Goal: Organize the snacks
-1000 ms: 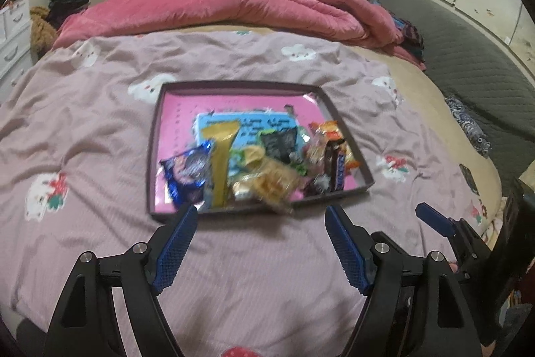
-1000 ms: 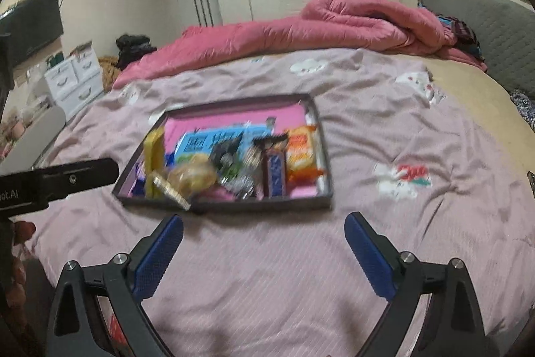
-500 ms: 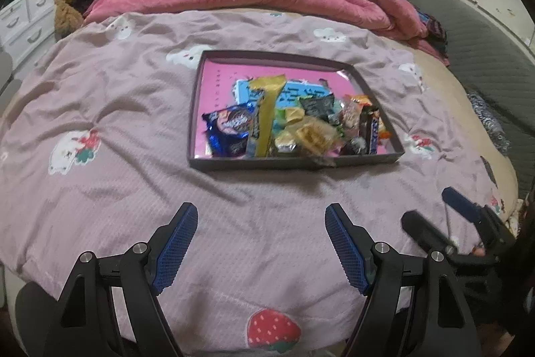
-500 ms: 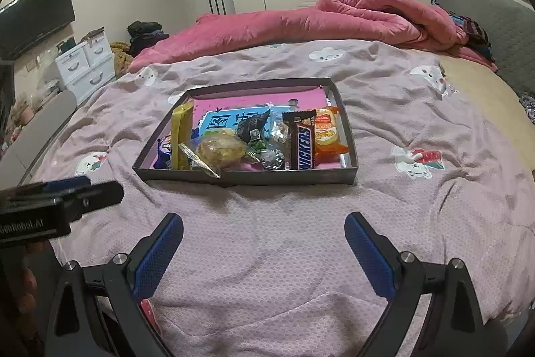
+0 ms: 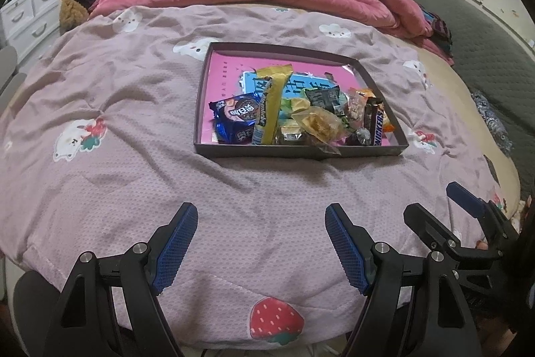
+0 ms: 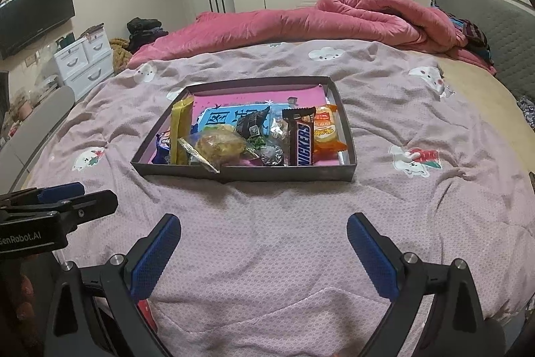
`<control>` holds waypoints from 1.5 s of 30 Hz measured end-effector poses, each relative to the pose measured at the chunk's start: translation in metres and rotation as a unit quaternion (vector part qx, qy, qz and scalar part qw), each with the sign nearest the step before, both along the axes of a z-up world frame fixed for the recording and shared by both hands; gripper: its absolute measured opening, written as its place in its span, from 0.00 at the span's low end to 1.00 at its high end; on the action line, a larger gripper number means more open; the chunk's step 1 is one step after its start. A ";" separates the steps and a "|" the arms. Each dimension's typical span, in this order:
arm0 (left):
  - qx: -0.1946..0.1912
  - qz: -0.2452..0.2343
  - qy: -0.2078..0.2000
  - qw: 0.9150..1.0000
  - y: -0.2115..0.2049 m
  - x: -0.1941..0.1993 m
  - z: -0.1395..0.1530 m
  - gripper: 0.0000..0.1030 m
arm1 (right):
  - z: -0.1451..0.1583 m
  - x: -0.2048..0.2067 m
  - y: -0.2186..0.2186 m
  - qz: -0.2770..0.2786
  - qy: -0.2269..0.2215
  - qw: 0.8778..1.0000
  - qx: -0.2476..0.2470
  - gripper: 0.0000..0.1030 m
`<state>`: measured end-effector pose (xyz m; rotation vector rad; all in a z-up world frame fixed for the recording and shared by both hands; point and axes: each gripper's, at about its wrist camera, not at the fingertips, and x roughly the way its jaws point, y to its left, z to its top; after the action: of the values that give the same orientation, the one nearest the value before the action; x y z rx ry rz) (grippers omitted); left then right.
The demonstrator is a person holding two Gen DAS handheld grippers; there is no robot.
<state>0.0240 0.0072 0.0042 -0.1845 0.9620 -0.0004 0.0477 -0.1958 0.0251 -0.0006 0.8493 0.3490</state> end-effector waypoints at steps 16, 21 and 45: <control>0.009 0.001 0.008 1.000 -0.003 0.000 -0.003 0.77 | 0.002 -0.001 -0.002 -0.003 -0.005 1.000 0.002 0.98; 0.011 0.001 0.009 1.000 -0.003 0.000 -0.004 0.77 | 0.002 -0.001 -0.003 -0.004 -0.006 1.000 0.001 0.98; 0.018 0.003 0.011 1.000 -0.003 0.000 -0.004 0.77 | 0.000 0.002 -0.006 -0.009 -0.002 1.000 -0.005 0.98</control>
<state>0.0237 0.0044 0.0006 -0.1549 0.9827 0.0243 0.0498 -0.2021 0.0254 -0.0038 0.8468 0.3273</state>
